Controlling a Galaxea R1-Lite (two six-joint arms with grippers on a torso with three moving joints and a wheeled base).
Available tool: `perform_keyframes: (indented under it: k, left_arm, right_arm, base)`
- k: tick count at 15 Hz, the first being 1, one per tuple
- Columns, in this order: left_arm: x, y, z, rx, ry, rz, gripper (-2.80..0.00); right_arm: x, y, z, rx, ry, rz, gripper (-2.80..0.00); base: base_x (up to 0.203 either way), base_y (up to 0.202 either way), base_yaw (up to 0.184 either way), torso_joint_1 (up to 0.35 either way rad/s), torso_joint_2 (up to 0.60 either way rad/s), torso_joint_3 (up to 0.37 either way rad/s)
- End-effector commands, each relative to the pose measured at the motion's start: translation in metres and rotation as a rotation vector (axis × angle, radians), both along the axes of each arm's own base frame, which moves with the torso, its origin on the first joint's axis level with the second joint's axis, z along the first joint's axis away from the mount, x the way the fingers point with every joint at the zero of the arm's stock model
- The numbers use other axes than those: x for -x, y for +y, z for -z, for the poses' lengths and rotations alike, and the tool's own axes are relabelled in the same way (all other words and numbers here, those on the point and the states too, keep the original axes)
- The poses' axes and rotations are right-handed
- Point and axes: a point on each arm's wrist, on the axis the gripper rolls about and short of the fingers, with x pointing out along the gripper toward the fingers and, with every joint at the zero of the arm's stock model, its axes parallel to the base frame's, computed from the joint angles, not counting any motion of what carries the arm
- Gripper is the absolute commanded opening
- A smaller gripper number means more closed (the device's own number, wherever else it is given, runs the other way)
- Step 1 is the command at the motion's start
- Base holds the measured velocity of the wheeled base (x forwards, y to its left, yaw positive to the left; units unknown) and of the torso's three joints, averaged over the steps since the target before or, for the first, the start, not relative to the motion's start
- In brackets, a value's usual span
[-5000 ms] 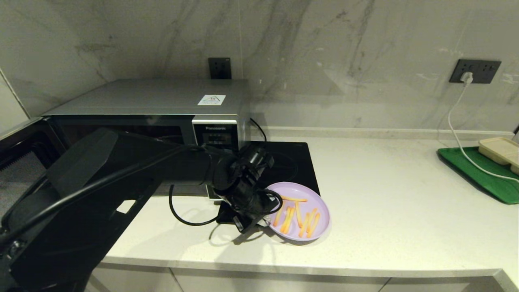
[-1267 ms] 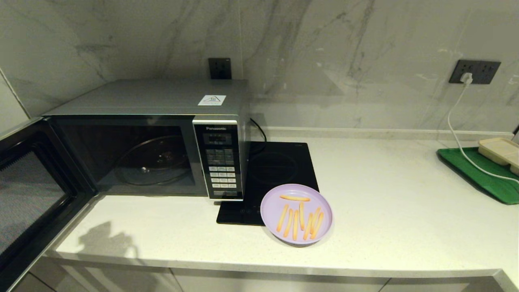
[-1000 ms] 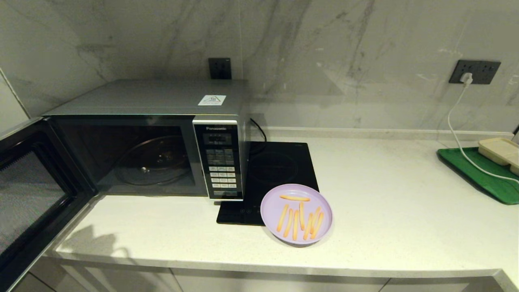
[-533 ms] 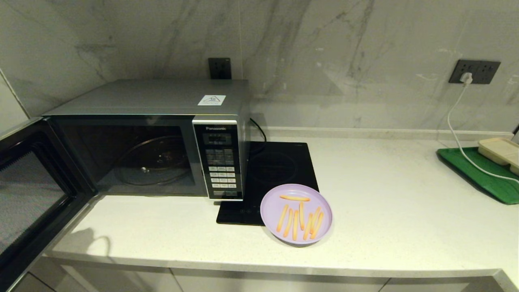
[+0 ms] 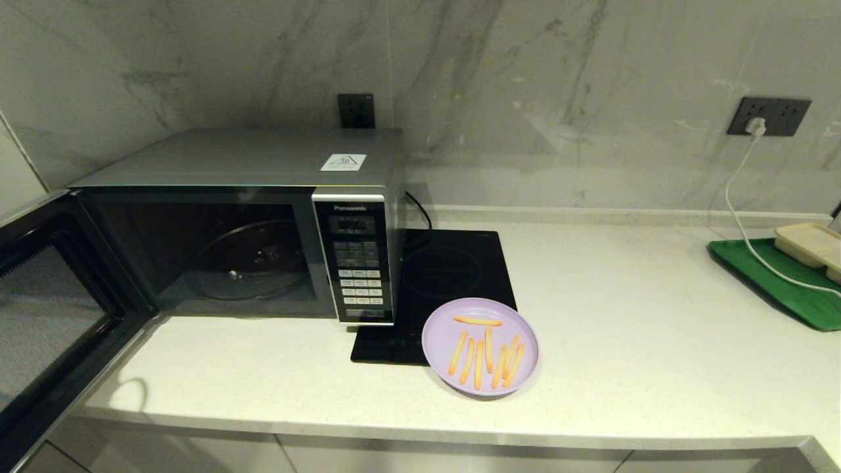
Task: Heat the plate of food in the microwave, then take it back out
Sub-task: Close the microwave oven
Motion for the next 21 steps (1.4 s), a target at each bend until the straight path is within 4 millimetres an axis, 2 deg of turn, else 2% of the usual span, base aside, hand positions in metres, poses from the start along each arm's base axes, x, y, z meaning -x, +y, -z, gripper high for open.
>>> perform_keyframes:
  k: [1,6,11,13,16,21]
  left_arm:
    - [-0.002,0.004,0.008,0.054,0.022,-0.017,-2.8]
    - [0.002,-0.002,0.019,0.16,0.105,-0.012,-2.8]
    - [0.005,-0.011,0.019,0.226,0.105,0.045,-2.8]
    - [0.006,-0.021,0.017,0.265,0.102,0.092,-2.8]
    - [0.012,-0.05,0.012,0.374,0.126,0.197,-2.8]
    - [0.013,-0.083,0.01,0.44,0.157,0.315,-2.8]
  right_arm:
    - [0.0,0.0,0.0,0.0,0.002,0.001,-2.8]
    - [0.0,0.0,0.0,0.0,0.002,0.0,-2.8]
    - [0.0,0.0,0.0,0.0,0.002,0.0,-2.8]
    - [0.0,0.0,0.0,0.0,0.002,0.0,-2.8]
    - [0.0,0.0,0.0,0.0,0.002,0.001,-2.8]
    - [0.0,0.0,0.0,0.0,0.002,0.0,-2.8]
  base:
    - [0.0,0.0,0.0,0.0,0.0,0.0]
    - [0.0,0.0,0.0,0.0,0.0,0.0]
    - [0.0,0.0,0.0,0.0,0.0,0.0]
    - [0.0,0.0,0.0,0.0,0.0,0.0]
    - [0.0,0.0,0.0,0.0,0.0,0.0]
    - [0.0,0.0,0.0,0.0,0.0,0.0]
